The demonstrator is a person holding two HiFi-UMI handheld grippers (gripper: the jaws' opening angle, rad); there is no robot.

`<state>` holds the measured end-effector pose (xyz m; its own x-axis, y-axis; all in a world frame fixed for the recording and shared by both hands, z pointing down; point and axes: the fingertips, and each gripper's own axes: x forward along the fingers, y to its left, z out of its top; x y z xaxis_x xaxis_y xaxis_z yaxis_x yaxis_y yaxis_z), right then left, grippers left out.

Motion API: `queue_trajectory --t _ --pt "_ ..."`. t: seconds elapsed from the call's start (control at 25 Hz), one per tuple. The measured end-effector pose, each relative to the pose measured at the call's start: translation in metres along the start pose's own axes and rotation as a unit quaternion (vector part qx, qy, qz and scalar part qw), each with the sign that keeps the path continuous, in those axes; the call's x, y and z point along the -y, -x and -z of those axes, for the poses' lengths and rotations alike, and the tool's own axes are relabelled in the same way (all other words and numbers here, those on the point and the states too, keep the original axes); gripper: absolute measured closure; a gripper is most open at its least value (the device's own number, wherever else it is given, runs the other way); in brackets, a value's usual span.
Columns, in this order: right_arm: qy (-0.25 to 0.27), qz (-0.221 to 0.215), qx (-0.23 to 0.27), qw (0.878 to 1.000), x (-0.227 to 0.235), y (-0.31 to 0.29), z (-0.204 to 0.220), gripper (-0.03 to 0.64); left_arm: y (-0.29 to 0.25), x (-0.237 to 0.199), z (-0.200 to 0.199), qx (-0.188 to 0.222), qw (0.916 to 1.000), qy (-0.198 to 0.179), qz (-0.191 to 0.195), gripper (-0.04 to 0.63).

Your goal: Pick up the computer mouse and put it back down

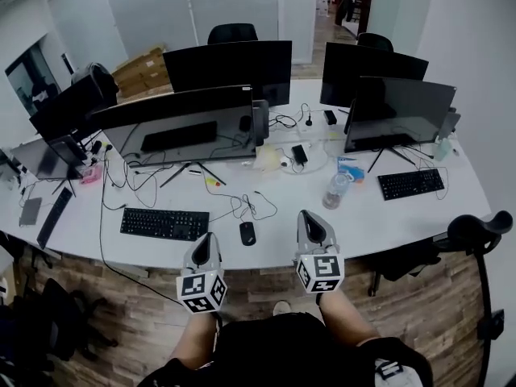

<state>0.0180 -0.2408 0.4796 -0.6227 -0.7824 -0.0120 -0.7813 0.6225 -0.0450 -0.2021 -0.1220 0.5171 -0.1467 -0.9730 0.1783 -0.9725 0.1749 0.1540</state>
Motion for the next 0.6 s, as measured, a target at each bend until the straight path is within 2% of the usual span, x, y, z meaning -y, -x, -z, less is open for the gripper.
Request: queue_trajectory --t 0.16,0.28,0.48,0.56,0.6 --pt "-0.010 -0.010 -0.013 1.000 0.013 -0.026 0.008 0.621 -0.031 0.003 0.016 -0.030 0.9995 0.008 -0.007 0.540" --pt "-0.018 -0.011 -0.025 0.999 0.018 -0.040 0.014 0.621 -0.052 0.002 0.033 -0.068 0.9976 0.007 -0.010 0.540" --pt "-0.029 -0.006 -0.037 0.999 0.023 -0.050 0.022 0.621 -0.082 -0.002 0.072 -0.133 0.9908 0.012 -0.018 0.540" --pt "-0.030 0.004 -0.041 0.999 0.025 -0.051 0.022 0.620 -0.095 0.000 0.089 -0.159 0.9870 0.025 -0.008 0.540" --pt "-0.031 0.012 -0.043 0.999 0.028 -0.050 0.023 0.621 -0.101 0.001 0.099 -0.173 0.9845 0.032 -0.001 0.497"
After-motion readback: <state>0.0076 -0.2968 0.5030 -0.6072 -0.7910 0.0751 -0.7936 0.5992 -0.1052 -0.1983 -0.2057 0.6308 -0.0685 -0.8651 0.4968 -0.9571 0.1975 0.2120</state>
